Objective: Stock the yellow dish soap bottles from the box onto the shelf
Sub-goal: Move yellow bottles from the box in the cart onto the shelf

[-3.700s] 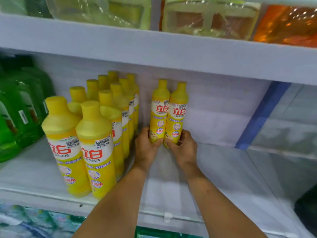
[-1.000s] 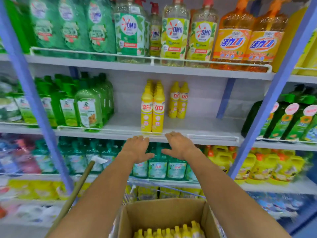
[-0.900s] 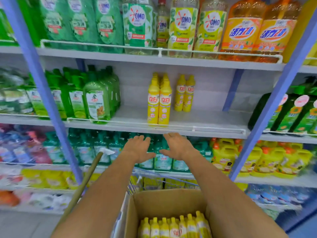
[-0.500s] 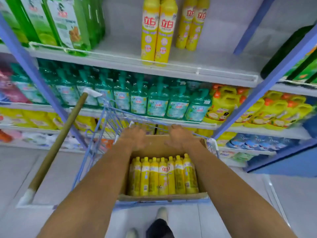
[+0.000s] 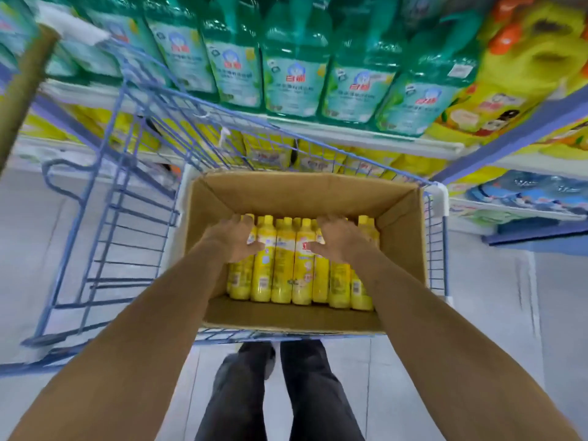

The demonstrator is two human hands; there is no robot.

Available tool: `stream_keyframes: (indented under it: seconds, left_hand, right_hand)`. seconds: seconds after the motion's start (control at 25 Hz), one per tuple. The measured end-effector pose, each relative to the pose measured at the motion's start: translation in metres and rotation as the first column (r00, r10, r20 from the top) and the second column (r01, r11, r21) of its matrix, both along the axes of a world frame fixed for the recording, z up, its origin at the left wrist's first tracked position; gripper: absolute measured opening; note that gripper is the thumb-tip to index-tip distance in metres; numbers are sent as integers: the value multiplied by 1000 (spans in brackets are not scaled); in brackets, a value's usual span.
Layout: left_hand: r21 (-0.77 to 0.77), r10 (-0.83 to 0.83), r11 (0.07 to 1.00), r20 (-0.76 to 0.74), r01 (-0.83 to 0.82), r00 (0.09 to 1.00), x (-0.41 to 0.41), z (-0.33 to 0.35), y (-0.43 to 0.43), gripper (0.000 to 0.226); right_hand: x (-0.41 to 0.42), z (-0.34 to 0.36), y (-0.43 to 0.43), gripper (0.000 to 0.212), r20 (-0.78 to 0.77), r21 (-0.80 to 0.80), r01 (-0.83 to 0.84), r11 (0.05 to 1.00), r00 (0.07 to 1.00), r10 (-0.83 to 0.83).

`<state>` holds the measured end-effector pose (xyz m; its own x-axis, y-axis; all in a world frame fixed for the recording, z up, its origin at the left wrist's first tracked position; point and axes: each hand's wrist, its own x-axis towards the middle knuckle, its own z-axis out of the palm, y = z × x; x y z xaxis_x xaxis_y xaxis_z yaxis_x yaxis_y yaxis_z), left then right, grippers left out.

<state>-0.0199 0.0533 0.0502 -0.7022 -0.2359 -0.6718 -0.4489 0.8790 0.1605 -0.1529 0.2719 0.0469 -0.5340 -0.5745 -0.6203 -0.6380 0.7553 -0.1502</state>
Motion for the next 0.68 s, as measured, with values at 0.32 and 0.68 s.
stream_keyframes:
  seconds: [0.32,0.68]
  left_hand:
    - [84,126,988,85,-133,988,-23,-113,-31,73]
    - [183,464,876,-59,-447,884,-31,-196,-33,55]
  right_hand:
    - [-12,-108,-59,61,102,-104,92,990,991,-82]
    - [-8,-193,-94,49,163,-93,355,930,927,-338]
